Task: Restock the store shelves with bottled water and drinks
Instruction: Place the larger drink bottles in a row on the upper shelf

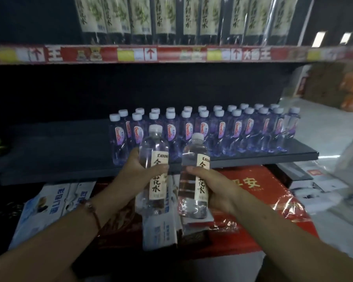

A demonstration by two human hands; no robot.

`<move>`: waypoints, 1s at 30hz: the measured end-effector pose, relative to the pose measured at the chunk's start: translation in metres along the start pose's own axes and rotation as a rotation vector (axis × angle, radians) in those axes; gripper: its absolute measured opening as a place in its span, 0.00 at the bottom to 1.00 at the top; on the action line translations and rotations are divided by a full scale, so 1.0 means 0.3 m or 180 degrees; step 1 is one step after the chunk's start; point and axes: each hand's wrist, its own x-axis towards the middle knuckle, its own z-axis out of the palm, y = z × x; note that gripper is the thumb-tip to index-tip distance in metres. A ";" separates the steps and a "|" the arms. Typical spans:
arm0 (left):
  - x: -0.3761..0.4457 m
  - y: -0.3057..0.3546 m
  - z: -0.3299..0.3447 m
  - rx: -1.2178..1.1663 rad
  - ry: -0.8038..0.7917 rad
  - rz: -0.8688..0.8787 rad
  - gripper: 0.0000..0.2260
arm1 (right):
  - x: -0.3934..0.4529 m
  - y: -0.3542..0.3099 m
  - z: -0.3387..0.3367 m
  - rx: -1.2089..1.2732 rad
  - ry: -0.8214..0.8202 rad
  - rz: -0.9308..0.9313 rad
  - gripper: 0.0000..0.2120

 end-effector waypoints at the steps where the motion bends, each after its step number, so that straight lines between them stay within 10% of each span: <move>1: 0.011 0.051 -0.006 -0.0027 0.0040 0.0109 0.24 | -0.016 -0.040 0.002 -0.0037 -0.0048 -0.0074 0.10; 18: 0.249 0.952 -0.091 0.0305 0.0323 0.1690 0.41 | -0.216 -1.014 -0.026 -0.0834 0.0564 -0.2355 0.21; 30: 0.570 1.232 0.329 0.0571 -0.0140 0.2208 0.43 | -0.065 -1.362 -0.434 -0.1118 0.0967 -0.2524 0.22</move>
